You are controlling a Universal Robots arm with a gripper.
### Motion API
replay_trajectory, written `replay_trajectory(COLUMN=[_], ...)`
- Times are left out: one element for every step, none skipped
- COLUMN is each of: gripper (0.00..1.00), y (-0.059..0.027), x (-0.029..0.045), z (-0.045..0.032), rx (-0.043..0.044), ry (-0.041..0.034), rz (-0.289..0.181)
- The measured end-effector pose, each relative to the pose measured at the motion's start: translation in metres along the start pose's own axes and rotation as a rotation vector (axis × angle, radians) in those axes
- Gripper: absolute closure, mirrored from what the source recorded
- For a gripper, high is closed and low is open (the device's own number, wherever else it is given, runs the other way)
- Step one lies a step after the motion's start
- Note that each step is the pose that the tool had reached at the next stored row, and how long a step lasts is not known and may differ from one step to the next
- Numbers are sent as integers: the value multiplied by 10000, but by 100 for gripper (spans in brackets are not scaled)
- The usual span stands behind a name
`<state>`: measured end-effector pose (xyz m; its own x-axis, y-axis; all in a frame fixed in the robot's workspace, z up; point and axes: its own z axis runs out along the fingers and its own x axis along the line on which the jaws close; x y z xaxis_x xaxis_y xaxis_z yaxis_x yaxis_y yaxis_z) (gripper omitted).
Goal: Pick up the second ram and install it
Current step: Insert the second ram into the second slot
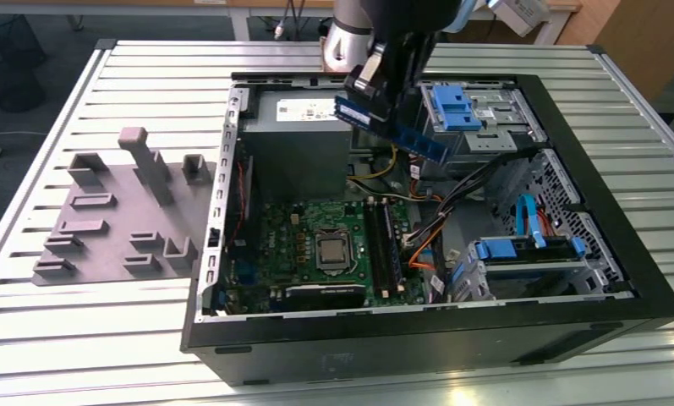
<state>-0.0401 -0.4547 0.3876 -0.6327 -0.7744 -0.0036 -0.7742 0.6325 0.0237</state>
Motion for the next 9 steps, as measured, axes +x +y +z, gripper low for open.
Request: replay_trajectory(gripper=[86,86,86,86,86,86,86,86,86], y=[0,0,0,0,0,0,0,0,0], x=[0,0,0,0,0,0,0,0,0], z=[1,3,4,6,7,9,10,11,12], rx=[2,3,4,5,7,8,9,11,13], ry=[-3,-6,-10,-13,-16,-19,-22,-25,-27], rz=[165,330,513,678,848,1012,1179,1340,1504])
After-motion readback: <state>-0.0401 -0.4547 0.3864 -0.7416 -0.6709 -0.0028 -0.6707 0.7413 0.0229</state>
